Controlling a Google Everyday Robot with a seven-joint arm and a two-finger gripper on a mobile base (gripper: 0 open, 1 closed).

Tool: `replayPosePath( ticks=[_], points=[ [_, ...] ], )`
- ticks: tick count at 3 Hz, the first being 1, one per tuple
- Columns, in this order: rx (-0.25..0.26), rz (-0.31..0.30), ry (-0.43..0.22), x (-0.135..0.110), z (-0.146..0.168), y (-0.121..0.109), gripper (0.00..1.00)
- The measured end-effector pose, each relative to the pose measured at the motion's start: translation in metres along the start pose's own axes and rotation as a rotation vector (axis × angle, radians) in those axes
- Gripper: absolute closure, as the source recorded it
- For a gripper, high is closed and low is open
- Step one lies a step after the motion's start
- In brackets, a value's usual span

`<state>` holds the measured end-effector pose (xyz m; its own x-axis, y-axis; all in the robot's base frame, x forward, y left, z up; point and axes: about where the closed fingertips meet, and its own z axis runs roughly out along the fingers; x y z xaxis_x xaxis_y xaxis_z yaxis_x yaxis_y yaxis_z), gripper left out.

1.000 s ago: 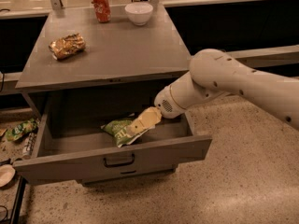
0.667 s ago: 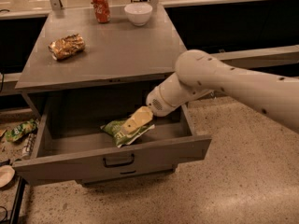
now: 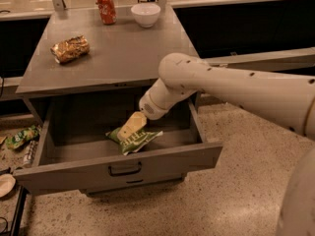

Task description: Pick green jalapeno chip bag from top drawer and place on counter

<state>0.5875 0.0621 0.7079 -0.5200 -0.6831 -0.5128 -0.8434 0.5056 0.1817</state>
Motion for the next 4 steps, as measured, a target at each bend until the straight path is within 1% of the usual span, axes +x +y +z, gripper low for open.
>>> replayPosePath(
  ticks=[1, 2, 3, 4],
  points=[
    [0.020, -0.004, 0.063, 0.006, 0.022, 0.007, 0.00],
    [0.006, 0.026, 0.100, 0.015, 0.039, 0.015, 0.00],
    [-0.025, 0.071, 0.110, 0.022, 0.053, 0.023, 0.16],
    [-0.045, 0.078, 0.102, 0.021, 0.059, 0.031, 0.47]
  ],
)
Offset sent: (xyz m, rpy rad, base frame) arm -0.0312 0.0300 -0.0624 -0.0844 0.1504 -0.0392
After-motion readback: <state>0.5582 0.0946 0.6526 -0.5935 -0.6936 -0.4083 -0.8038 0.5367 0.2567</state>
